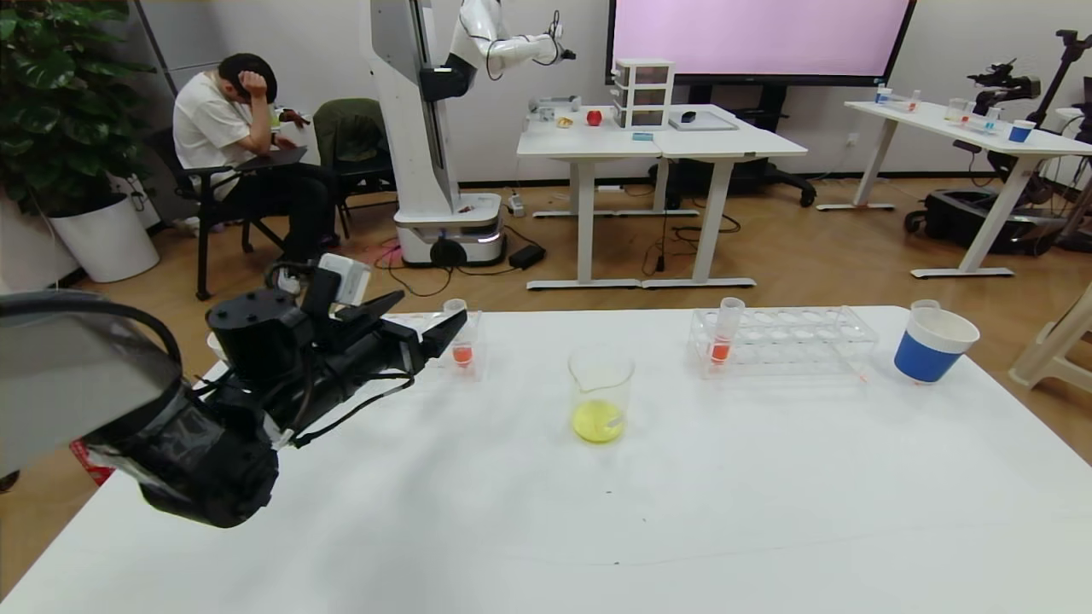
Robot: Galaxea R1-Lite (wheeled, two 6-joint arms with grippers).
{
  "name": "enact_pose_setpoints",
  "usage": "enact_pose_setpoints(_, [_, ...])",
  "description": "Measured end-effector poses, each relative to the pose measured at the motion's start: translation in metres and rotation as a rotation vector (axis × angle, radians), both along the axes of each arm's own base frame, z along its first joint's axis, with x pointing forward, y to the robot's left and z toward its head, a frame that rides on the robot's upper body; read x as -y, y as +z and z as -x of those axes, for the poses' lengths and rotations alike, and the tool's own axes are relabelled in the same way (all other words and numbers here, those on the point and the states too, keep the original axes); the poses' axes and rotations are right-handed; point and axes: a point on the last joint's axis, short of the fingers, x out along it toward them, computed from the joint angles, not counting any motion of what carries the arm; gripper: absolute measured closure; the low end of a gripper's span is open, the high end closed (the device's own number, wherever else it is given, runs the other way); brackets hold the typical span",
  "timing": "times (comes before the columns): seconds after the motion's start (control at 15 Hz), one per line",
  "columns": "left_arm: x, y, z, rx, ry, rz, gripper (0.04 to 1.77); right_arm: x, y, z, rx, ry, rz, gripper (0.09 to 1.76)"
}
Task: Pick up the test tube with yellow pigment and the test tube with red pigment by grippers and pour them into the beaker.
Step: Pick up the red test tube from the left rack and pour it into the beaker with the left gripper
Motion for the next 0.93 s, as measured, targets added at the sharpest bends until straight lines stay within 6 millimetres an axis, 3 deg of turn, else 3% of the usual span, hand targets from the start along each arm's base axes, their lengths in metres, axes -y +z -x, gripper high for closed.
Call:
enact_pose_setpoints(0.13, [-0.015,-0.011,-0.004,0.008,0.003,0.003,0.07,0.0,0.0,0.0,0.0,0.0,0.0,0.11])
enact_pose_setpoints(0.33, [-0.018,-0.031,-0.013,-0.023,-0.004,-0.002,0.07,0.0,0.0,0.0,0.0,0.0,0.0,0.11])
enact_pose_setpoints(0.53, [-0.006,-0.044,-0.022,-0.034,-0.036,-0.004,0.07,0.0,0.0,0.0,0.0,0.0,0.0,0.11])
enact_pose_setpoints(0.93, [0.017,-0.049,-0.039,0.003,-0.073,0.002,0.07,0.0,0.0,0.0,0.0,0.0,0.0,0.11])
